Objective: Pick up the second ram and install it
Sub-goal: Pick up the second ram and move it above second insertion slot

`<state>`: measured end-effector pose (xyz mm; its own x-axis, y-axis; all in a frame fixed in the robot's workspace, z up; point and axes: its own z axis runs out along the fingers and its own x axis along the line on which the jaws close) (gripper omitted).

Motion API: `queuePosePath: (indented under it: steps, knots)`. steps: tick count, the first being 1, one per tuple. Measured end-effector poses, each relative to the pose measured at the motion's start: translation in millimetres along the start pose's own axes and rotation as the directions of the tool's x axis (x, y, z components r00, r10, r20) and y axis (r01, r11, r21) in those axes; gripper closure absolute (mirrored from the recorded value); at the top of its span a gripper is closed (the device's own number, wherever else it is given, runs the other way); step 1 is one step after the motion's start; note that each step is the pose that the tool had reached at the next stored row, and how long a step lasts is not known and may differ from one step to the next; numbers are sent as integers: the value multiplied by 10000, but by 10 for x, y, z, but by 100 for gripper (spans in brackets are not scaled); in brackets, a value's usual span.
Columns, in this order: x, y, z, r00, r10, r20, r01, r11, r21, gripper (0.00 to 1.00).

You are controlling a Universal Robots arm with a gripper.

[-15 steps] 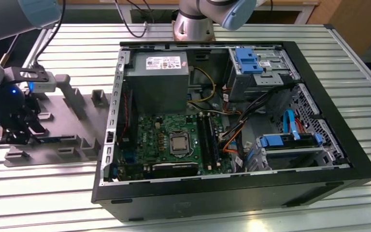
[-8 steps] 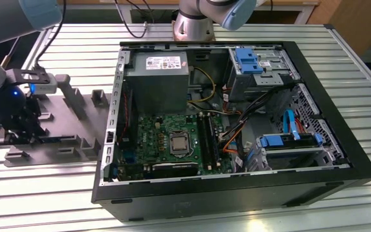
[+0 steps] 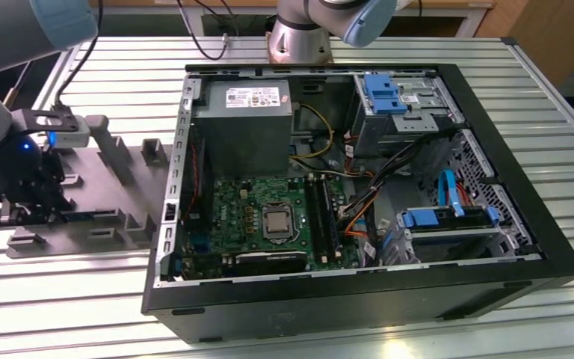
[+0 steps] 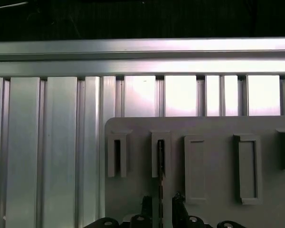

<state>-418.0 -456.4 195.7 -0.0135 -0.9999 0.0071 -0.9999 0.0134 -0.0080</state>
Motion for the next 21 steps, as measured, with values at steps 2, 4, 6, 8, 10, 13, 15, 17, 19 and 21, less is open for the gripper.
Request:
queuePosePath:
  steps: [2, 4, 6, 8, 10, 13, 15, 17, 19, 21]
  knots:
    - [0, 0, 7, 10000, -2, 18, 2, 10000, -1, 69]
    - [0, 0, 22, 10000, -1, 36, 1, 10000, -1, 69]
    - [-1, 0, 26, 10000, -24, 37, 24, 10000, 0, 69]
    - [-1, 0, 30, 10000, -82, 38, 82, 10000, 0, 69]
    - [-1, -2, 36, 9999, -100, 38, 100, 9999, 1, 69]
    - [-1, -11, 51, 9999, -102, 38, 102, 9999, 1, 69]
    - [-1, -14, 63, 9999, -101, 39, 101, 9999, 2, 69]
    - [-1, -16, 74, 9999, -101, 38, 101, 9999, 0, 69]
    - [-1, -16, 81, 9999, -102, 36, 102, 9999, -2, 69]
    - [-1, -17, 86, 9999, -102, 37, 102, 9999, 0, 69]
